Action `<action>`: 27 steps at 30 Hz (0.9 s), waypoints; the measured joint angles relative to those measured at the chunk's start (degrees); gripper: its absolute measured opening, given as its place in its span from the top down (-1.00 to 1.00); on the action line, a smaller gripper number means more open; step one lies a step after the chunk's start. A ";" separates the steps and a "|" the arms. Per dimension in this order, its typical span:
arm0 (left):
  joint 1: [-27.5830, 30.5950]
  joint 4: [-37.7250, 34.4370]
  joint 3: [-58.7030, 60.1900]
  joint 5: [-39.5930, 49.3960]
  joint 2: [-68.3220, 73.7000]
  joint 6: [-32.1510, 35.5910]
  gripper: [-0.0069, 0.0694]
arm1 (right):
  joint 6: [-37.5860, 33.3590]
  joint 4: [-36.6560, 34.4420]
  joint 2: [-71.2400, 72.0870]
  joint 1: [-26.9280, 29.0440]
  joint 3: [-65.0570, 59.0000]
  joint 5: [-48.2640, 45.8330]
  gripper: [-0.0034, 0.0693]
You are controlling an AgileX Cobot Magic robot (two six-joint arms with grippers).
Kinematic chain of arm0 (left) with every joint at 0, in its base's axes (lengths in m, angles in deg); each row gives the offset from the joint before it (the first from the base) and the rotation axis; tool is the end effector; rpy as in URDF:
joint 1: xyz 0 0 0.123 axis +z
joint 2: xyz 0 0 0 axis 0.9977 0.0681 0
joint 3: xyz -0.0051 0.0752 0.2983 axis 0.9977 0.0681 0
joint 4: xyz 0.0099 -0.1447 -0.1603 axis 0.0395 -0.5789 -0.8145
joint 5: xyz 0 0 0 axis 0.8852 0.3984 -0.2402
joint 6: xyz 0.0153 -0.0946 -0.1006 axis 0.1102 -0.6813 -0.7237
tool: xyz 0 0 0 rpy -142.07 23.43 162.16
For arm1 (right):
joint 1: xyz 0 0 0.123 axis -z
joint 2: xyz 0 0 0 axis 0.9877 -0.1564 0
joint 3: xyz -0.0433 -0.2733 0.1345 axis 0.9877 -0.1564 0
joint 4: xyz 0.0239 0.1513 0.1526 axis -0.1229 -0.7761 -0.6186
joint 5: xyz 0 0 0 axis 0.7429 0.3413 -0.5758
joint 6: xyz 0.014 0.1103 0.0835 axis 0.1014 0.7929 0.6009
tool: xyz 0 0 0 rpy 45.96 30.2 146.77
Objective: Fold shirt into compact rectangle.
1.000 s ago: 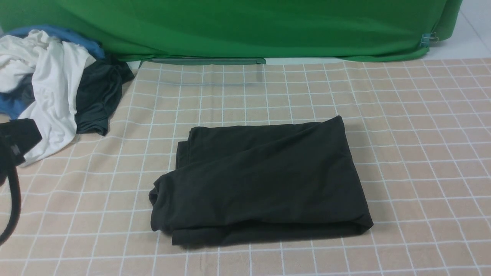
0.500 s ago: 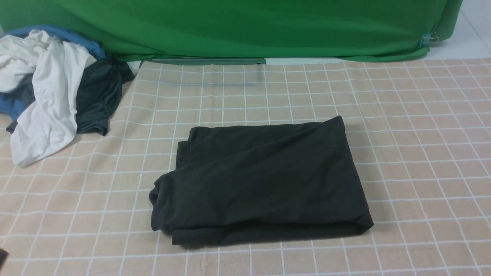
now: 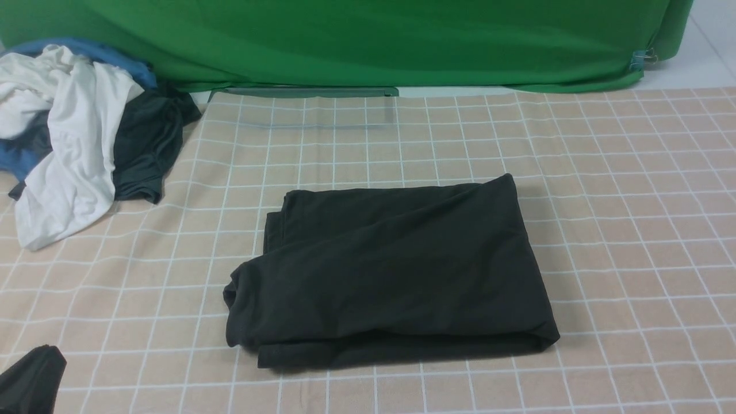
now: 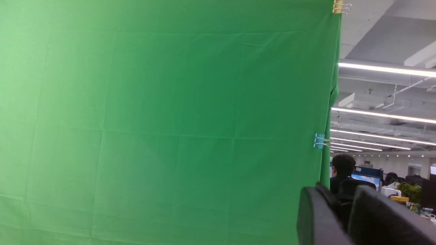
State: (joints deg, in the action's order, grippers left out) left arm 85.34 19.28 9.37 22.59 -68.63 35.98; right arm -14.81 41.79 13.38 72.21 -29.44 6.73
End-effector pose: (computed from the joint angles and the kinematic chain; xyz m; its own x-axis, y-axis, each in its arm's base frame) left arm 0.0438 -0.0035 0.1825 -0.1578 -0.0589 -0.9857 0.0247 0.9977 -0.0636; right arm 0.0130 0.0010 0.3571 0.4588 -0.0097 -0.8885 -0.1096 0.9917 -0.0674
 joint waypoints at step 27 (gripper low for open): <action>0.00 -0.01 0.00 -0.18 0.00 0.04 0.81 | -0.22 0.00 0.00 0.00 0.00 -0.75 0.31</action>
State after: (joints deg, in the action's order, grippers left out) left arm 85.34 19.28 9.37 22.42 -68.63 36.02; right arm -15.04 41.79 13.38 72.21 -29.44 5.98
